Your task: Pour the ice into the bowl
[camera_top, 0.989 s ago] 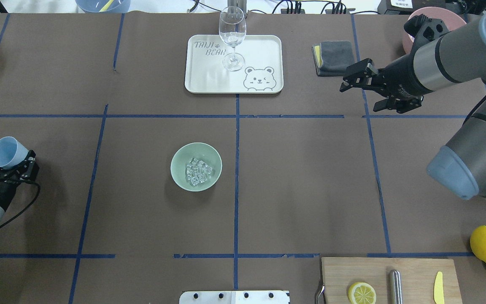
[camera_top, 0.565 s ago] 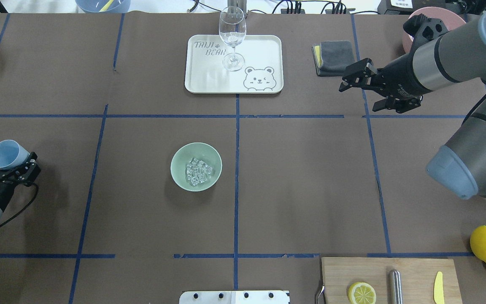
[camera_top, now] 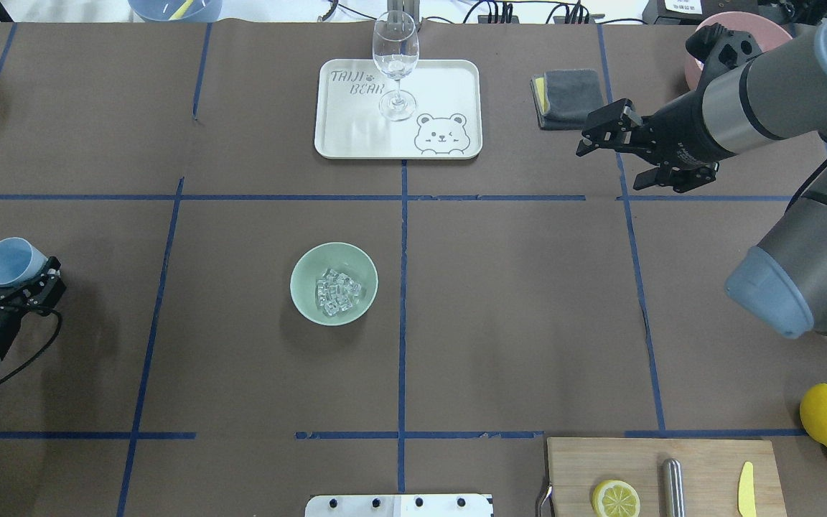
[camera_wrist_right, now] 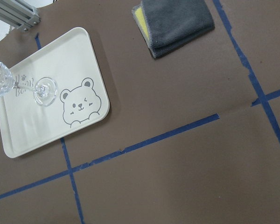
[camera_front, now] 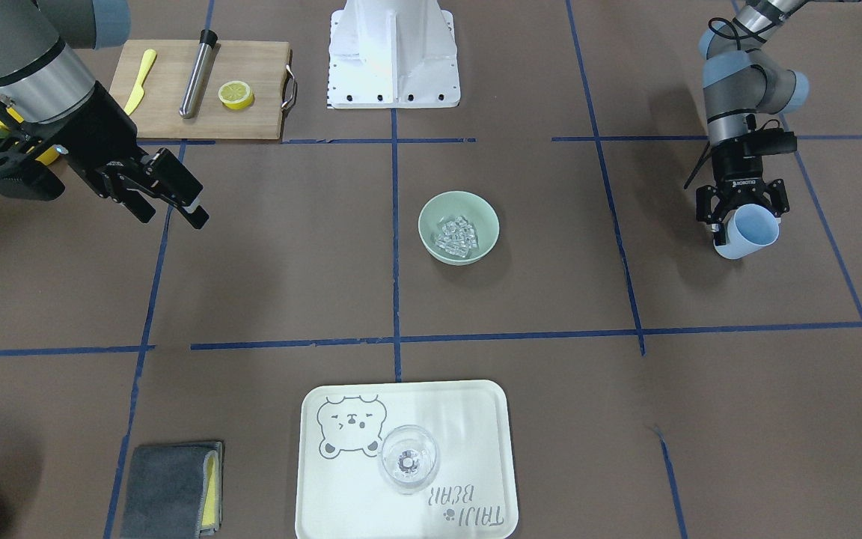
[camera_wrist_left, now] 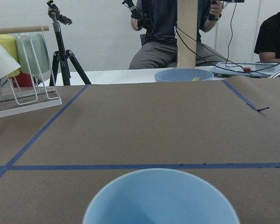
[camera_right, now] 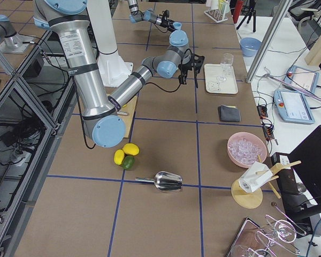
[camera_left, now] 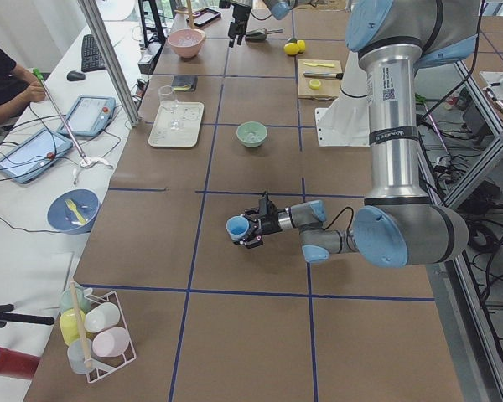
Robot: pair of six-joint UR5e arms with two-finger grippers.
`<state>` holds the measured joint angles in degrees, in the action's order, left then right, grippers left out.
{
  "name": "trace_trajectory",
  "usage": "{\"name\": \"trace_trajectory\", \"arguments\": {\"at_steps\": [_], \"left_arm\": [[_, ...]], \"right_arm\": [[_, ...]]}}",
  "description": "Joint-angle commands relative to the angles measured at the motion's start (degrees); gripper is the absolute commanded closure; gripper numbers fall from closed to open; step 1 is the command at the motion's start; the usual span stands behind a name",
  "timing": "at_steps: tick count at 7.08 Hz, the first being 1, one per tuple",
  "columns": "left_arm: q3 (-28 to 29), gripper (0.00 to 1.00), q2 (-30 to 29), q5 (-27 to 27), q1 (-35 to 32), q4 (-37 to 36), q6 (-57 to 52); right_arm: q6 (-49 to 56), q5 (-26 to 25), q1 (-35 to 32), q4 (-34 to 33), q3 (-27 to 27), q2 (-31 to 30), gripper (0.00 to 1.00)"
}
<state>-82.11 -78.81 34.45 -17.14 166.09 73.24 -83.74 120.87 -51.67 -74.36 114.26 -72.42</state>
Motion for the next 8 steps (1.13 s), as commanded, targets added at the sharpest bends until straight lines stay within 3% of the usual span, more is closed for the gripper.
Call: {"name": "trace_trajectory", "arguments": {"at_steps": [1,8], "left_arm": [[-0.07,0.0,0.23,0.0,0.18,0.28,0.14],[-0.86,0.0,0.85,-1.23,1.67,0.37,0.32]], "right_arm": [[0.07,0.16,-0.1,0.0,0.0,0.0,0.0],[0.07,0.25,-0.36,-3.25,1.84,0.53,0.0]]}}
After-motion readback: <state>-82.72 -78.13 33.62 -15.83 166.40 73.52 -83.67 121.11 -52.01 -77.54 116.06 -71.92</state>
